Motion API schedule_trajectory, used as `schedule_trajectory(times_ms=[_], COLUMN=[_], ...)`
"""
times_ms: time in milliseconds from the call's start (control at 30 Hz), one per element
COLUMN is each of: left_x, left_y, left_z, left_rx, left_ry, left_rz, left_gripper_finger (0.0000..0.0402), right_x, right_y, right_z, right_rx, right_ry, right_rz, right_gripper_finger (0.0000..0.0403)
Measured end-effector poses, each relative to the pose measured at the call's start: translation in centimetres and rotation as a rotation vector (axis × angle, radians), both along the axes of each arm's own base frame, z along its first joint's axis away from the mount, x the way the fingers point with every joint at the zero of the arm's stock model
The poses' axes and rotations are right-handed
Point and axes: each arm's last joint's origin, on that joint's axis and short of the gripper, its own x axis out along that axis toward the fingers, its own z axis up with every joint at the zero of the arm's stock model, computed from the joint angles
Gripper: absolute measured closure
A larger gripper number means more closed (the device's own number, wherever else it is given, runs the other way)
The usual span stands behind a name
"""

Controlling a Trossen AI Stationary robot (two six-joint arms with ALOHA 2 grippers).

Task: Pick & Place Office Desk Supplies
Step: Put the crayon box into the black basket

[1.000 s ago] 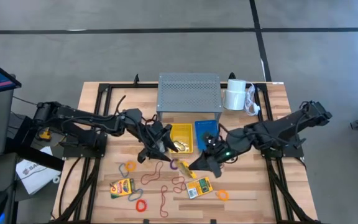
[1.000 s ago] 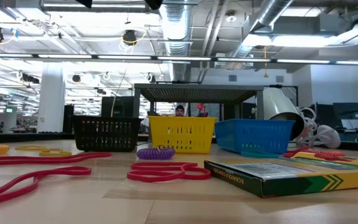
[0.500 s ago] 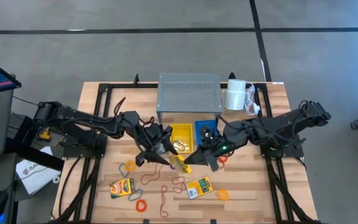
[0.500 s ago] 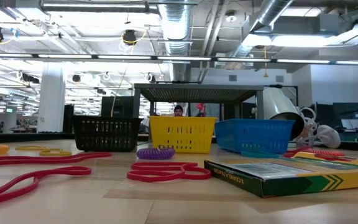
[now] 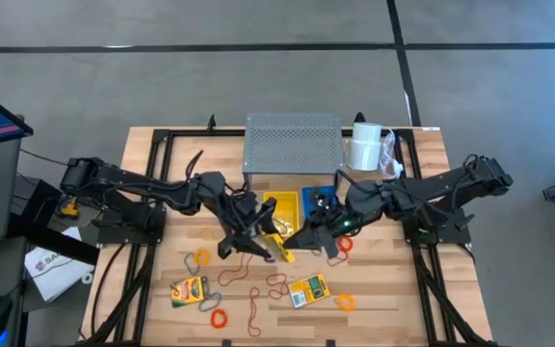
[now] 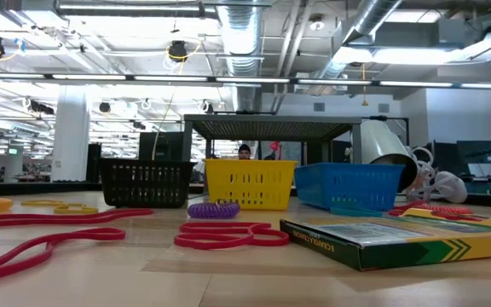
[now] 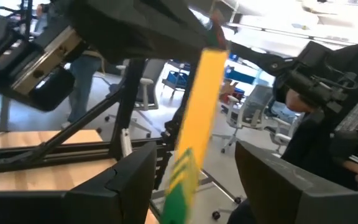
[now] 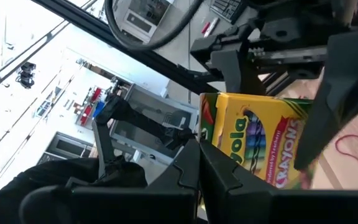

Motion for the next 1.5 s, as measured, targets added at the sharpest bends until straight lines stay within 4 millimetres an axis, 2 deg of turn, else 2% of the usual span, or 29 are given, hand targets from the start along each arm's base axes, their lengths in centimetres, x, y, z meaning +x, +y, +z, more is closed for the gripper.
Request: schedule_trajectory(times_ms=[167,567,700,867,1000,1267,1367,1500], left_x=[-0.1,-0.1,-0.1,-0.1,-0.2,-1.0,-1.5,-2.4], left_y=[-0.2,-0.2,-0.2,-0.2,-0.2,-0.1,0.2,1.2], left_z=[0.0,0.1,0.1,0.2,0.2,1.1,1.4,1.3], left_rx=[0.003,0.003,0.003,0.002,0.002,0.001,0.004,0.013], left_ry=[-0.003,-0.015,-0.016,-0.017,-0.013,-0.031,-0.013,0.104], left_rz=[-0.03,-0.033,-0.032,-0.031,-0.031,-0.034,-0.034,-0.008], left_gripper_finger=[0.0227,0.0378,0.0377,0.0358,0.0378,0.0378,0.0378,0.0378], right_x=[0.0,0.1,0.1,0.1,0.1,0.0,-0.6,-2.1], right_y=[0.0,0.0,0.0,0.0,0.0,-0.3,-0.8,-1.6], right_z=[0.2,0.4,0.5,0.5,0.6,0.8,1.4,2.4], right_rx=[-0.01,-0.032,-0.031,-0.028,-0.026,-0.03,-0.045,-0.08], right_ry=[-0.022,-0.062,-0.066,-0.075,-0.08,-0.087,-0.109,-0.117], right_rz=[0.002,0.007,0.007,0.009,0.007,-0.008,-0.029,-0.092], right_gripper_finger=[0.0403,0.0403,0.0403,0.0394,0.0344,0.0228,0.0206,0.0203])
